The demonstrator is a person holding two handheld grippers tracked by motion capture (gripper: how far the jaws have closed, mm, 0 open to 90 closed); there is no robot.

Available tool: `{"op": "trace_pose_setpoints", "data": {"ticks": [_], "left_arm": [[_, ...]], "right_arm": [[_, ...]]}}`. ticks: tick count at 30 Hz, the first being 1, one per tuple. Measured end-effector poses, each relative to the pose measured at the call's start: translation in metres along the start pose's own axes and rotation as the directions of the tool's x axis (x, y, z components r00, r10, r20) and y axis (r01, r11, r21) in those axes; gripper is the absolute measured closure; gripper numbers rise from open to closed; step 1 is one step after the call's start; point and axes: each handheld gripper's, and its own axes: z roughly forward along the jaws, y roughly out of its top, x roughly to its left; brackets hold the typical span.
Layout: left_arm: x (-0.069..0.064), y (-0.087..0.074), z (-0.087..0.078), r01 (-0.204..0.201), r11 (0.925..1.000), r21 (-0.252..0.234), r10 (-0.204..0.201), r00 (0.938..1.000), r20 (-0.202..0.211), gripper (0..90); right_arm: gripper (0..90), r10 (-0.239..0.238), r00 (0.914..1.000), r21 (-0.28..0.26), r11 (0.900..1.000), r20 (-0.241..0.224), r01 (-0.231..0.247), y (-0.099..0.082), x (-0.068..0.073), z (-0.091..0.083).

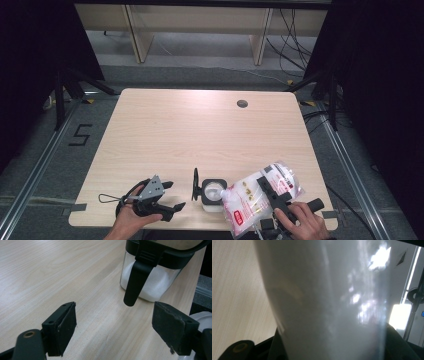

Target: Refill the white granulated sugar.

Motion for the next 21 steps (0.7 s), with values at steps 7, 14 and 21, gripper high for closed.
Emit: {"op": "trace_pose_setpoints", "data": {"ticks": [7,14,21], "left_arm": [[0.001,0.0002,-0.0007,-0.018,0.9998,0.005,0.018,0.9998,0.001,19.3],[-0.0003,-0.0001,-0.0012,0.001,1.0,0.008,-0.001,1.0,-0.006,19.3],[0.0007,0.0003,-0.0008,-0.012,0.9999,0.006,0.012,0.9999,0.001,19.3]], "right_arm": [[57.4,0.018,0.9998,0.005,0.9998,0.001,-0.018,0.0005,0.0007,-0.0011],[57.4,-0.011,0.9999,0.001,0.9999,0.009,0.011,0.0003,-0.0025,-0.0012],[57.4,-0.005,0.9998,-0.004,1.0,0.02,0.005,0.0004,-0.0013,-0.0011]]}}
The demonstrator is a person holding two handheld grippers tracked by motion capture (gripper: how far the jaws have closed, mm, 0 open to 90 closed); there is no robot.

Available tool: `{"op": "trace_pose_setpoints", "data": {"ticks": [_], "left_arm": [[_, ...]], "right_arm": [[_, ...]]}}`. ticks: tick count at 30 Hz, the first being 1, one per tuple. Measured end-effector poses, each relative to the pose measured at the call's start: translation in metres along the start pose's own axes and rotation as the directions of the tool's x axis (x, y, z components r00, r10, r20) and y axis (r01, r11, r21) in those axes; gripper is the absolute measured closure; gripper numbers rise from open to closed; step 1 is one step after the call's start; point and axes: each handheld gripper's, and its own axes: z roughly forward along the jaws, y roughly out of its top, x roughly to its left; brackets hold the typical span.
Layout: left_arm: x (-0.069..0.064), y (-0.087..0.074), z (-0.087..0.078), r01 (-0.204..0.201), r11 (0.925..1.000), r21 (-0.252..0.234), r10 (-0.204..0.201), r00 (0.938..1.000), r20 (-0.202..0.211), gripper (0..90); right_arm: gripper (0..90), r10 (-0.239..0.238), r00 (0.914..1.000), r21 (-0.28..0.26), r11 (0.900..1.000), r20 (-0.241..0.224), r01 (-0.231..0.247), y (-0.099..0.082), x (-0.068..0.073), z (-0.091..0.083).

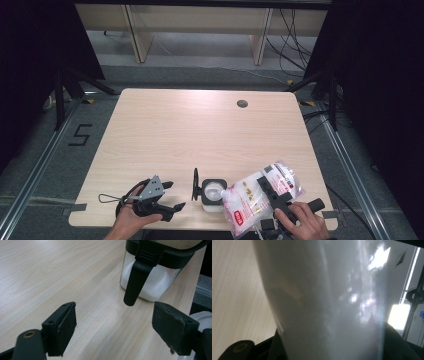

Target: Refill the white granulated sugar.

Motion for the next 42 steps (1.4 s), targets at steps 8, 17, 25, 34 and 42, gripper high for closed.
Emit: {"op": "trace_pose_setpoints", "data": {"ticks": [8,17,25,34,42], "left_arm": [[-0.0002,0.0001,-0.0007,-0.001,1.0,0.0,0.001,1.0,-0.005,19.4],[-0.0011,-0.0004,-0.0004,0.018,0.9998,0.0,-0.018,0.9998,-0.011,19.3],[-0.0012,-0.0006,-0.0006,0.012,0.9999,-0.002,-0.012,0.9999,-0.006,19.3],[-0.0013,-0.0004,0.0001,0.016,0.9998,-0.011,-0.016,0.9999,0.001,19.3],[-0.0018,-0.0001,-0.0012,0.015,0.9999,-0.001,-0.015,0.9999,0.002,19.3]], "right_arm": [[57.5,-0.017,0.9999,0.008,0.9998,0.002,0.017,0.0002,-0.0011,-0.001],[57.4,0.005,1.0,0.01,0.9999,-0.006,-0.005,0.0013,0.0006,-0.0008],[57.4,-0.026,0.9996,0.001,0.9997,0.011,0.026,0.0007,-0.0021,-0.0011],[57.5,-0.04,0.9992,0.003,0.9992,0.009,0.04,0.0022,-0.0028,-0.0008],[57.4,-0.047,0.9989,0.017,0.9988,0.003,0.047,0.0032,-0.0039,-0.0027]]}}
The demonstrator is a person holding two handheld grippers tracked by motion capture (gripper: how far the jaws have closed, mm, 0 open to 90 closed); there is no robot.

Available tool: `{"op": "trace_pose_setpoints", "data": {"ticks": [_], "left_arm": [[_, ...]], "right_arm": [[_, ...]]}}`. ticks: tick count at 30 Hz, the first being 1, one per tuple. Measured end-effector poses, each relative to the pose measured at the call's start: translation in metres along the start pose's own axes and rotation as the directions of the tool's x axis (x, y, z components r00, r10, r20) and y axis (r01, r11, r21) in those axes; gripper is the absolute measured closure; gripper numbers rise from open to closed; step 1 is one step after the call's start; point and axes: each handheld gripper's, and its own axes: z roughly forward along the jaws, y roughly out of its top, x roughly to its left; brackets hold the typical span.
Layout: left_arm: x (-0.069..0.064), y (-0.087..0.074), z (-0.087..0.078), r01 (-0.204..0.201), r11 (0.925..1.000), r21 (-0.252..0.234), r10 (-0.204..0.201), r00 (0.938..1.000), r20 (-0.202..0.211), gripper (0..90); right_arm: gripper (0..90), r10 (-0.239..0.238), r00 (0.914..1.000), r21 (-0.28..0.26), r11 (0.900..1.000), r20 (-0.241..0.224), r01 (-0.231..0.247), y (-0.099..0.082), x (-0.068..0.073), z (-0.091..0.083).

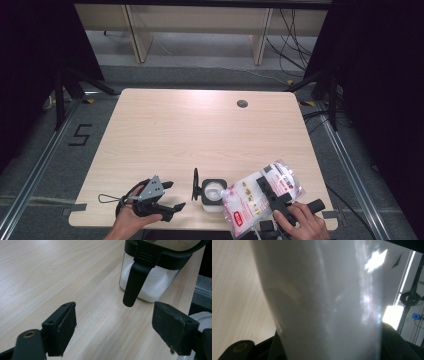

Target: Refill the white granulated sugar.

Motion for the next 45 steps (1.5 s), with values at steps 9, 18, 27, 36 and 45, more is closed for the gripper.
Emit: {"op": "trace_pose_setpoints", "data": {"ticks": [9,18,27,36,45], "left_arm": [[-0.0008,-0.0004,0.0014,0.016,0.9997,-0.018,-0.016,0.9999,-0.001,19.3],[-0.0004,-0.0001,0.0004,0.006,1.0,-0.006,-0.006,1.0,-0.004,19.3],[-0.0004,-0.0002,0.0009,0.01,0.9999,-0.013,-0.01,0.9999,-0.001,19.3],[-0.0006,-0.0003,0.0011,0.01,0.9999,-0.013,-0.01,0.9999,0.001,19.3],[-0.0003,0.0001,0.0005,0.005,0.9999,-0.015,-0.005,1.0,-0.003,19.3]], "right_arm": [[57.5,-0.003,1.0,0.002,1.0,-0.002,0.003,0.0005,0.0007,0.0006],[57.8,-0.004,1.0,0.006,1.0,0.008,0.004,0.0004,-0.0005,-0.0013],[59.6,-0.003,1.0,-0.002,1.0,0.0,0.003,0.0004,-0.0005,-0.0002],[61.3,0.112,0.9934,-0.008,0.9937,-0.027,-0.112,-0.0028,0.0057,0.0023],[61.6,0.13,0.9907,-0.011,0.9913,-0.039,-0.131,-0.004,0.0051,0.0029]]}}
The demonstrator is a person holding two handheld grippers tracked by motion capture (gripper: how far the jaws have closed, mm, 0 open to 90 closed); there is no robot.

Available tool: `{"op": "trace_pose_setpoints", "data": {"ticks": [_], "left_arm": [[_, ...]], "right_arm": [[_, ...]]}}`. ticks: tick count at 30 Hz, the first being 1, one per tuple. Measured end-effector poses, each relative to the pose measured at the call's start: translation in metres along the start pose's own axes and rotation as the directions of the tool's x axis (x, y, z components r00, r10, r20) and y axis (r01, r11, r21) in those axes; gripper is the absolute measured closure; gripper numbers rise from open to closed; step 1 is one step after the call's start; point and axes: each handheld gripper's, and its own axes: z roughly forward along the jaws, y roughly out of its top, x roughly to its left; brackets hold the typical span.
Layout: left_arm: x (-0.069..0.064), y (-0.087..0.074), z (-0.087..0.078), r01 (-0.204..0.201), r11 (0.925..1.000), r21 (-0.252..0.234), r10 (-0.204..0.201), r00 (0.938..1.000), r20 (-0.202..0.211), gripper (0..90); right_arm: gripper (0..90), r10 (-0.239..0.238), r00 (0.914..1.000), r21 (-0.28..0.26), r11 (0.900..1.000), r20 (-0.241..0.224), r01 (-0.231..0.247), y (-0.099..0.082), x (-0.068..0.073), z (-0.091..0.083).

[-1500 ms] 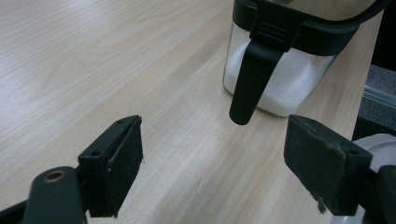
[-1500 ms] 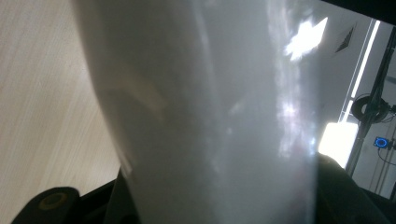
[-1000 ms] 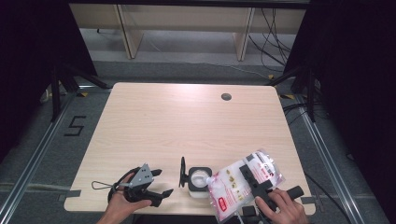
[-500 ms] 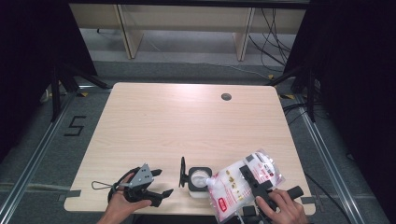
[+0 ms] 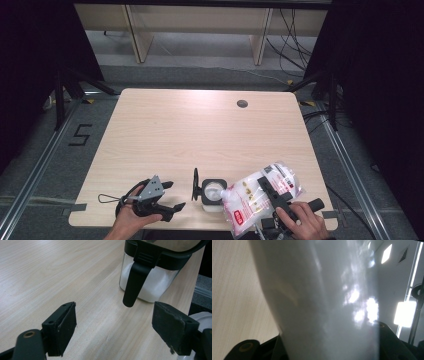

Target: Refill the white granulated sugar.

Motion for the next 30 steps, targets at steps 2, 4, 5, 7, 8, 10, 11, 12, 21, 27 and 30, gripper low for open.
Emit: {"op": "trace_pose_setpoints", "data": {"ticks": [2,4,5,7,8,10,11,12,21,27,30], "left_arm": [[0.0004,0.0004,-0.0008,-0.012,0.9998,0.014,0.012,0.9999,-0.003,19.3],[0.0001,0.0,-0.0002,0.0,1.0,0.005,0.0,1.0,0.0,19.3],[0.0,0.0,-0.0002,-0.002,1.0,0.003,0.002,1.0,-0.005,19.3],[0.0015,0.0008,-0.0008,-0.031,0.9995,0.007,0.031,0.9995,0.002,19.3],[0.0015,0.0007,-0.0009,-0.029,0.9995,0.01,0.029,0.9996,0.004,19.3],[0.0001,-0.0002,0.0001,0.001,1.0,-0.001,-0.001,1.0,0.001,19.3],[0.0002,0.0001,-0.0003,-0.001,1.0,0.005,0.001,1.0,0.0,19.3],[0.0002,0.0003,-0.0006,-0.004,1.0,0.008,0.004,1.0,0.0,19.3],[0.0,0.0001,-0.0004,0.002,1.0,0.004,-0.002,1.0,0.0,19.3],[-0.0001,0.0002,-0.0005,0.001,1.0,0.004,-0.001,1.0,0.001,19.3],[0.0003,0.0003,-0.0009,-0.005,0.9999,0.01,0.005,1.0,-0.003,19.3]], "right_arm": [[61.7,0.011,0.9998,-0.009,0.9999,0.016,-0.011,-0.0006,0.0007,-0.0001],[61.8,0.051,0.9987,0.0,0.9987,-0.004,-0.051,-0.0013,0.0032,0.0002],[61.8,0.032,0.9994,0.003,0.9995,-0.014,-0.032,-0.0013,0.0007,0.0],[61.8,0.035,0.9994,-0.016,0.9993,0.005,-0.035,-0.0033,0.0002,0.0006],[61.8,0.054,0.9984,-0.002,0.9986,-0.015,-0.054,-0.0038,0.0005,0.0001],[61.8,0.047,0.9989,-0.012,0.9988,-0.004,-0.047,-0.0052,0.0001,0.0015],[61.9,0.037,0.9992,-0.005,0.9993,-0.011,-0.038,-0.0055,-0.0003,0.0013],[61.9,0.071,0.9972,0.009,0.9974,-0.024,-0.071,-0.0058,0.0027,0.0005],[61.9,0.029,0.9995,0.007,0.9996,-0.011,-0.028,-0.0052,-0.0012,0.0001],[61.9,0.04,0.9992,0.003,0.9992,-0.006,-0.04,-0.0055,0.0018,0.0012],[61.9,0.019,0.9998,-0.007,0.9998,0.002,-0.019,-0.0054,0.0002,0.0011]]}}
